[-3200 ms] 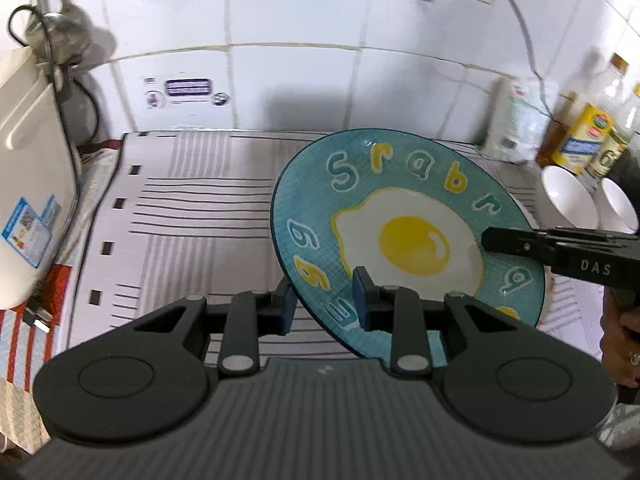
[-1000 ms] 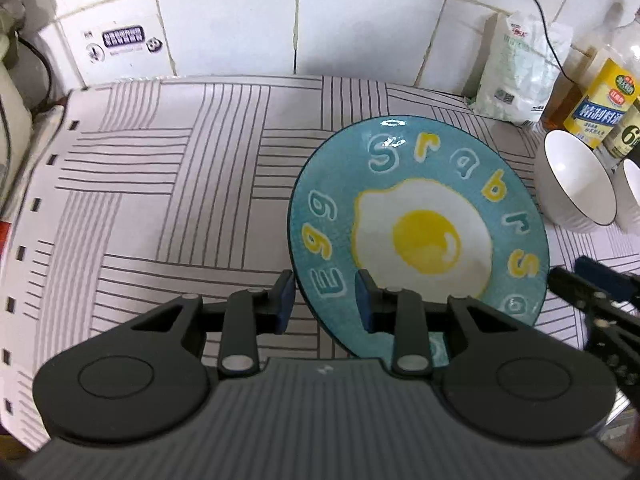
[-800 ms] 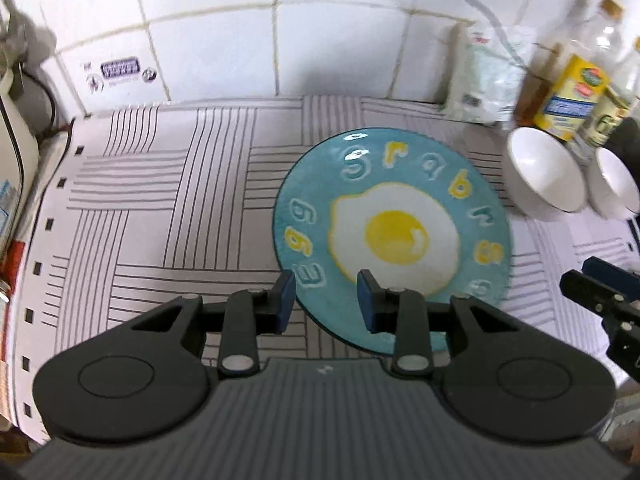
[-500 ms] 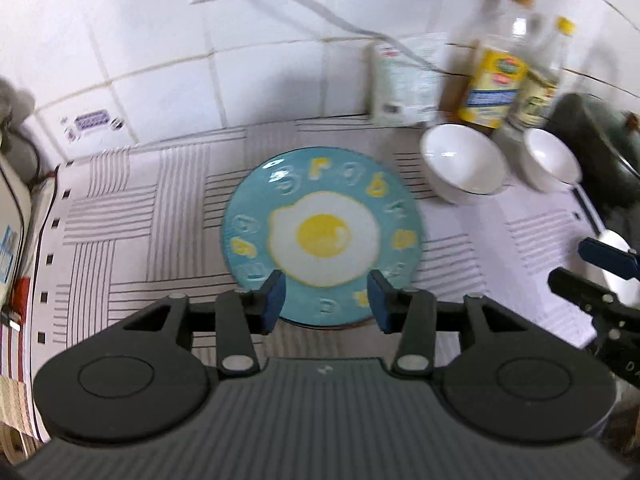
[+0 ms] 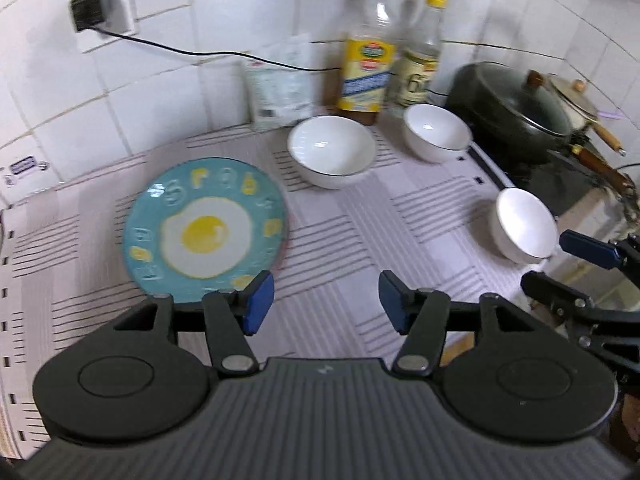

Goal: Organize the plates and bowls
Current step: 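Move the left tool to a white ribbed bowl and grasp its rim, then carry the white bowl with the left tool toward the plate stack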

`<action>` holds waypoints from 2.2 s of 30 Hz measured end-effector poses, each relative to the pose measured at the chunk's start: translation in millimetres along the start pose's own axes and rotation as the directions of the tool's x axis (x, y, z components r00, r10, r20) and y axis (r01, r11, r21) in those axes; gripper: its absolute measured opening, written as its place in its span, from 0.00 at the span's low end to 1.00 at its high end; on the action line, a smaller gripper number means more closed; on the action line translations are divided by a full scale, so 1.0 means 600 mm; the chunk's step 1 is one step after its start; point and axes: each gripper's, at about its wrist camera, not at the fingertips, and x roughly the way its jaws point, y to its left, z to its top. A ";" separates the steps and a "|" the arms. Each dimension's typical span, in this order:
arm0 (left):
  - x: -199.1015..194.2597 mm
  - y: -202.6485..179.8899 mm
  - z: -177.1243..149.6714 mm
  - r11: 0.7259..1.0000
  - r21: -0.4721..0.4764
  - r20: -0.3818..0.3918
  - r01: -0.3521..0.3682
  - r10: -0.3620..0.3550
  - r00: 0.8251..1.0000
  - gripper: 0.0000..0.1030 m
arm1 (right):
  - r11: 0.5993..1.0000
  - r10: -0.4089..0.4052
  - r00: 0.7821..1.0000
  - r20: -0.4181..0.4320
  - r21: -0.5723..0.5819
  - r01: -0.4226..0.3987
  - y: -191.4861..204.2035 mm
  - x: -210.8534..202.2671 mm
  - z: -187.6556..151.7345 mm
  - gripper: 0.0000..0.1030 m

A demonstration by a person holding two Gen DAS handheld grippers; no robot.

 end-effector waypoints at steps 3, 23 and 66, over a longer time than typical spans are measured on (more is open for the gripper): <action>0.018 -0.025 0.006 0.999 0.021 -0.004 0.039 -0.039 0.999 0.58 | 0.999 -0.028 1.000 0.002 0.017 0.028 -0.013 -0.015 -0.013 0.65; 0.190 -0.157 0.033 0.977 0.007 0.044 0.213 -0.213 0.976 0.83 | 0.956 -0.221 0.974 -0.046 0.185 0.226 -0.139 0.078 -0.133 0.89; 0.317 -0.223 0.046 0.948 -0.026 -0.075 0.317 -0.318 0.945 0.17 | 0.945 -0.302 0.948 0.100 0.160 0.284 -0.155 0.201 -0.181 0.94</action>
